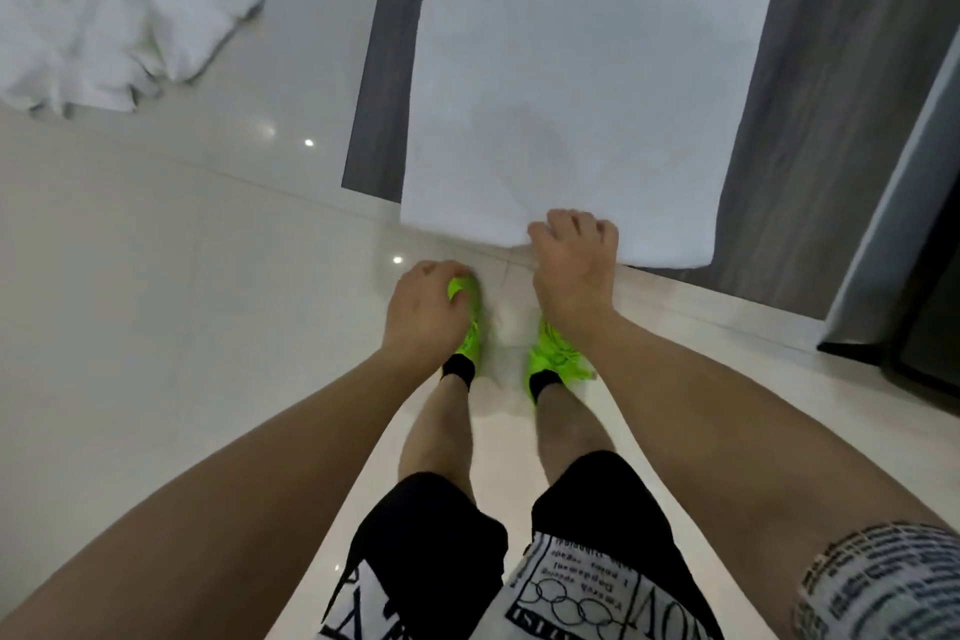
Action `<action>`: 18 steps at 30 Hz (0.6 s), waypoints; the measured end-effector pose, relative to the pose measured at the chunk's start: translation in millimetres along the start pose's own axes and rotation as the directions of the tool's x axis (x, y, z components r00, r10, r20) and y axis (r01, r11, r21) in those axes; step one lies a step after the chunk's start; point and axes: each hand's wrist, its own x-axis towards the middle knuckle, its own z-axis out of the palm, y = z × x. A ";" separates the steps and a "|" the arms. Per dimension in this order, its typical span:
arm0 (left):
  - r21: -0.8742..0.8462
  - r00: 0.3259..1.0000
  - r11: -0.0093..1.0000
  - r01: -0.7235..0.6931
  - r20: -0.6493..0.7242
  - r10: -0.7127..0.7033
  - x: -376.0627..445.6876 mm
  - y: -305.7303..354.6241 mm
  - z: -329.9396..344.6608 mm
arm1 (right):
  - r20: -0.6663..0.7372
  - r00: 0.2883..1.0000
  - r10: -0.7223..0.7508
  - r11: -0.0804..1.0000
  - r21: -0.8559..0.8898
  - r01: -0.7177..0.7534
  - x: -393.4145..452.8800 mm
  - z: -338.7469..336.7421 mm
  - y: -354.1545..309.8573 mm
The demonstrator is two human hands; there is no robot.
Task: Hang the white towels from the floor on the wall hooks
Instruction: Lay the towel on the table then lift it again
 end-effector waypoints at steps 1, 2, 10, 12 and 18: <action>0.007 1.000 1.000 0.007 0.021 -0.008 -6.7 -2.3 -3.3 | 0.057 0.996 0.061 0.997 0.052 -0.064 -1.0 -6.2 -3.3; 0.011 0.999 1.000 0.010 0.039 -0.010 -12.1 -3.1 -8.0 | 0.124 0.983 0.133 0.982 0.118 -0.148 -1.8 -13.7 -7.5; -0.090 0.994 0.990 -0.105 -0.037 0.102 -53.6 32.3 -111.7 | 0.239 0.944 0.229 0.910 0.291 -0.294 0.5 -141.5 -57.3; -0.072 0.983 0.983 -0.169 -0.090 0.163 -64.2 38.7 -158.8 | 0.236 0.955 0.180 0.928 0.281 -0.245 13.0 -189.7 -83.0; 0.016 0.921 0.962 -0.271 -0.285 0.264 -118.2 12.1 -322.3 | 0.162 0.987 -0.006 0.955 0.293 -0.042 32.5 -337.7 -212.2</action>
